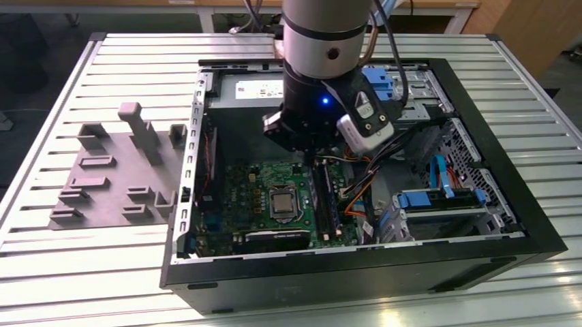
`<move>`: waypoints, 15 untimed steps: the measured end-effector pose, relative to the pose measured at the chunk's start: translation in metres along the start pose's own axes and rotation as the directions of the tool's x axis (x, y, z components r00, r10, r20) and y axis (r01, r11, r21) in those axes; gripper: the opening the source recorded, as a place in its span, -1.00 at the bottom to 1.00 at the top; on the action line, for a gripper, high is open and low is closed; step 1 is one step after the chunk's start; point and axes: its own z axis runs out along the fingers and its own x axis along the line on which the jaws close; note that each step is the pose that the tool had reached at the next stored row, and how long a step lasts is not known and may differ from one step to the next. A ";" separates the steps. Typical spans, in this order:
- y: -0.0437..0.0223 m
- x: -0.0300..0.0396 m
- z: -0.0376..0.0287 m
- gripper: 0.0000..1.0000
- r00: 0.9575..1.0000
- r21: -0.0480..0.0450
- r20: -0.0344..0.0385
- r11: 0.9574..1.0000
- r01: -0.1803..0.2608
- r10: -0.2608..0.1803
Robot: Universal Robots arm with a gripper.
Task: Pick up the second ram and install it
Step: 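Insert the second ram into the second slot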
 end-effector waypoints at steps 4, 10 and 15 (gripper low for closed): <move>-0.0011 -0.0006 0.0006 -0.77 1.000 0.000 0.000 1.000 -0.002 0.002; -0.0027 -0.0014 0.0015 -0.77 1.000 0.000 0.000 1.000 -0.004 0.004; -0.0041 -0.0019 0.0025 -0.77 1.000 0.000 0.000 1.000 -0.006 0.006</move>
